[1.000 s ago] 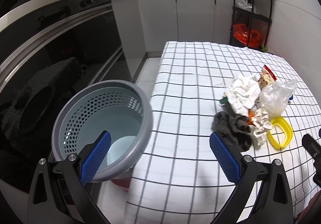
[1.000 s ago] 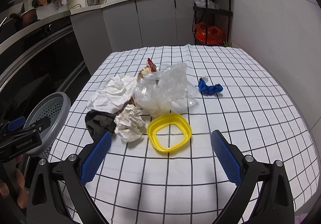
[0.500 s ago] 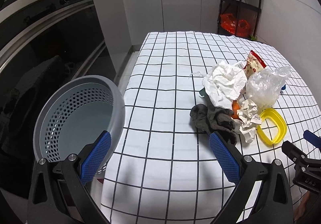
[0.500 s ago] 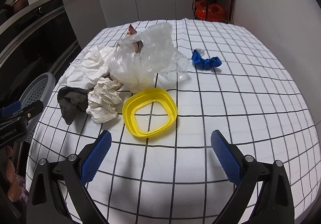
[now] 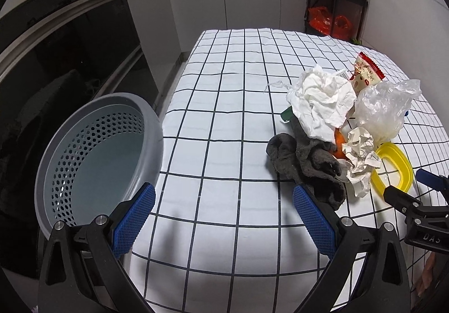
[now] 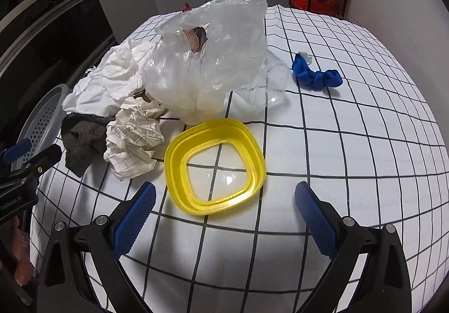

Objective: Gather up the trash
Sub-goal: 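Reach the left tool to the dark grey cloth while the right tool grasps the yellow lid, then carry the grey cloth and yellow lid over the wastebasket with both tools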

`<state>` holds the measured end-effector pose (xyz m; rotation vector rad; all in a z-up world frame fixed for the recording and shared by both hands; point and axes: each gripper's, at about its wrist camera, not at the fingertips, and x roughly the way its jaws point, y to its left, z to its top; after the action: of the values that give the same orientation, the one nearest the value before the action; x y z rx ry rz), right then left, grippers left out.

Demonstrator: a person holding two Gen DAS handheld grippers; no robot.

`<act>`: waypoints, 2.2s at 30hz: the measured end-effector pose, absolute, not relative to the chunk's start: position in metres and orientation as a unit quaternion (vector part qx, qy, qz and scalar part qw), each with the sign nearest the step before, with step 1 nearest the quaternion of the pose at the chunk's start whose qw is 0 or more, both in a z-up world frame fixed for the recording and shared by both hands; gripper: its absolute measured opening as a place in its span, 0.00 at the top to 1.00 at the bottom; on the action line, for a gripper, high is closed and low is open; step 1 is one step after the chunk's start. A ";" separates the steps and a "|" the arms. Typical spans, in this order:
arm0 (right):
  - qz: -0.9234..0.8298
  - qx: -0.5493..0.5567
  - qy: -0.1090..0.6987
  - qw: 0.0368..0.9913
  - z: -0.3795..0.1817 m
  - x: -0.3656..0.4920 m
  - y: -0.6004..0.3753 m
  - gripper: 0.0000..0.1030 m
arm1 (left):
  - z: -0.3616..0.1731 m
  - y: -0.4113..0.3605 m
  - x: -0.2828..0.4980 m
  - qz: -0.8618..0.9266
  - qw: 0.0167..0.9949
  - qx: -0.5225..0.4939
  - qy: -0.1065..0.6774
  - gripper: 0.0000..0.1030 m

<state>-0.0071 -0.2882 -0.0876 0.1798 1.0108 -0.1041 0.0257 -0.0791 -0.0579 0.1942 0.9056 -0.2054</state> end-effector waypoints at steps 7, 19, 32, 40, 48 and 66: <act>-0.050 0.074 0.494 0.865 -0.093 0.013 -0.287 0.08 | -0.060 -0.080 0.028 -0.112 0.886 0.091 0.440 0.06; -0.034 0.040 0.487 0.872 -0.095 0.021 -0.275 0.31 | -0.059 -0.086 0.028 -0.131 0.885 0.087 0.438 0.06; -0.032 0.091 0.467 0.879 -0.079 -0.007 -0.287 0.32 | -0.053 -0.091 0.018 -0.160 0.889 0.085 0.421 0.06; -0.033 0.114 0.458 0.881 -0.074 -0.013 -0.293 0.32 | -0.053 -0.105 0.028 -0.172 0.890 0.066 0.416 0.06; -0.030 0.114 0.460 0.880 -0.080 -0.015 -0.288 0.32 | -0.062 -0.120 0.032 -0.196 0.881 0.075 0.424 0.26; -0.024 0.115 0.438 0.891 -0.065 -0.022 -0.282 0.32 | -0.046 -0.088 0.020 -0.202 0.885 0.076 0.413 0.82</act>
<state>-0.0223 -0.2824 -0.0649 0.2390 0.9083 -0.0490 0.0200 -0.0880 -0.0457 0.1576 0.8595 -0.4201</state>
